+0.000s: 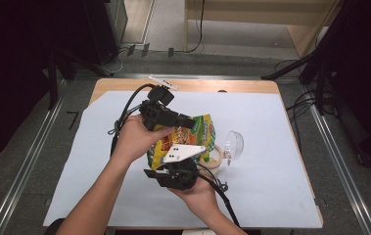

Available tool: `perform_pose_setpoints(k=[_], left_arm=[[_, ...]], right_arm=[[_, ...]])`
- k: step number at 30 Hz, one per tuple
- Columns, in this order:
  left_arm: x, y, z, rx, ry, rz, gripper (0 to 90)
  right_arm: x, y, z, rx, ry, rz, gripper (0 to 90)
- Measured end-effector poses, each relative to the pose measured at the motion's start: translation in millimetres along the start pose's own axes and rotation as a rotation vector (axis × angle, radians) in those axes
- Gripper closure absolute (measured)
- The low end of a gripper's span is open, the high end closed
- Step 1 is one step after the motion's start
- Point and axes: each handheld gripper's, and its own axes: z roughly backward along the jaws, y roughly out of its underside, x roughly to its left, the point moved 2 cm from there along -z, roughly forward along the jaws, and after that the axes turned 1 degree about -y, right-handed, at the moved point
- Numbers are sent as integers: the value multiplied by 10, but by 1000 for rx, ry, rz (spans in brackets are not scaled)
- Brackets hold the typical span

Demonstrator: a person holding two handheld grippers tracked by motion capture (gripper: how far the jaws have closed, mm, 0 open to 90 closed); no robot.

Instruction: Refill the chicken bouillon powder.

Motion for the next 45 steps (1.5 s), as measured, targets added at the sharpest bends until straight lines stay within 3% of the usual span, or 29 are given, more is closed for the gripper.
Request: perform_pose_setpoints(k=[45], left_arm=[[-13, 2, -10, 6, 0, -2, 775]], right_arm=[[6, 11, -1, -2, 5, -1, 732]])
